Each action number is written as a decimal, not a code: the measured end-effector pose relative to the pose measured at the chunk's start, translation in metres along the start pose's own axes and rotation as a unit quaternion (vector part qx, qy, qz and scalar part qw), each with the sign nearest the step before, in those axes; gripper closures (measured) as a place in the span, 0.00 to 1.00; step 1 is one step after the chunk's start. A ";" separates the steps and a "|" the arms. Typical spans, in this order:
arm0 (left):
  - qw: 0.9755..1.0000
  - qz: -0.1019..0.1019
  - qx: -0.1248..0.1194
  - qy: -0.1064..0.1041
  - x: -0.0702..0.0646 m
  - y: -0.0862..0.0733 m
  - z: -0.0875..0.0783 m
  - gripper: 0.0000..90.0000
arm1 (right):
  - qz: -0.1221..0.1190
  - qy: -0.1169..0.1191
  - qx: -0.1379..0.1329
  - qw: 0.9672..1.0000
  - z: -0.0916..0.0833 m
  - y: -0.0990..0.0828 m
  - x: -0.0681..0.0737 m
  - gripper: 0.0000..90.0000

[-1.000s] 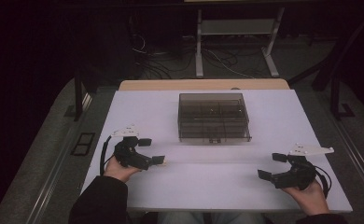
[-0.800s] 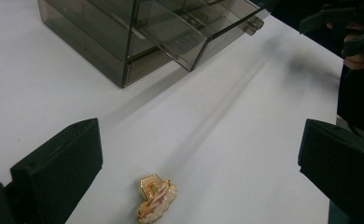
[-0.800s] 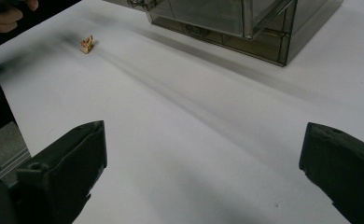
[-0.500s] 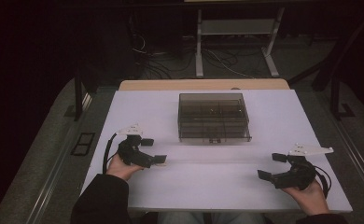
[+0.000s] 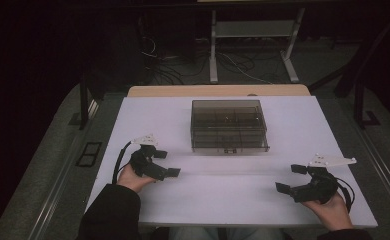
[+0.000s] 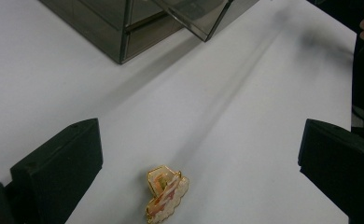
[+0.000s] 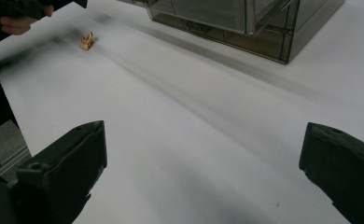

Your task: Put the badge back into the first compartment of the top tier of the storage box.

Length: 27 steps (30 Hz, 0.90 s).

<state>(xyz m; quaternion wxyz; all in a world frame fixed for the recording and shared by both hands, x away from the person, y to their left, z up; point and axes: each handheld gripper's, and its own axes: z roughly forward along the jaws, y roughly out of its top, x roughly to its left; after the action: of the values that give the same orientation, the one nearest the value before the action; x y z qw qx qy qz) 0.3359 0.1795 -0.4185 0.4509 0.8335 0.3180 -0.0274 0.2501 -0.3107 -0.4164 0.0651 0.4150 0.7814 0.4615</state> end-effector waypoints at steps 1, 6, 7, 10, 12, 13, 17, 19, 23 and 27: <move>1.000 0.002 0.005 -0.001 0.001 0.000 0.000 0.00 | 0.000 0.000 0.000 1.000 0.000 0.000 0.000 0.00; 1.000 -0.002 0.013 -0.002 0.003 -0.001 0.004 0.00 | -0.003 0.000 0.001 1.000 0.001 0.000 0.000 0.00; 1.000 0.000 0.017 -0.002 0.003 -0.001 0.005 0.00 | -0.004 0.000 0.001 1.000 0.001 0.000 0.000 0.00; 1.000 0.000 0.024 -0.003 0.004 -0.002 0.007 0.00 | -0.004 0.000 0.001 1.000 0.001 0.000 0.000 0.00; 0.999 0.002 0.032 -0.005 0.005 -0.002 0.009 0.00 | -0.005 0.001 0.002 1.000 0.001 0.000 0.000 0.00; 0.999 0.002 0.034 -0.005 0.005 -0.003 0.011 0.00 | -0.005 0.001 0.002 1.000 0.001 0.000 0.000 0.00; 0.999 0.008 0.050 -0.008 0.006 -0.004 0.014 0.00 | -0.002 0.002 0.006 1.000 0.001 0.000 0.000 0.00; 0.998 0.005 0.057 -0.010 0.007 -0.004 0.015 0.00 | -0.002 0.002 0.006 1.000 0.002 0.000 0.000 0.00; 0.998 0.002 0.066 -0.019 0.008 -0.006 0.016 0.04 | -0.003 0.003 0.006 1.000 0.002 0.000 0.000 0.00; 0.998 0.002 0.063 -0.026 0.011 -0.006 0.014 0.11 | -0.003 0.003 0.008 1.000 0.003 -0.001 0.000 0.00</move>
<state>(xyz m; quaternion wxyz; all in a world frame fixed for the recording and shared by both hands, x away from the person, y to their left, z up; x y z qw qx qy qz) 0.3450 0.1763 -0.4346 0.4059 0.8599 0.3020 -0.0679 0.2509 -0.3086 -0.4183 0.0608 0.4115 0.7866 0.4563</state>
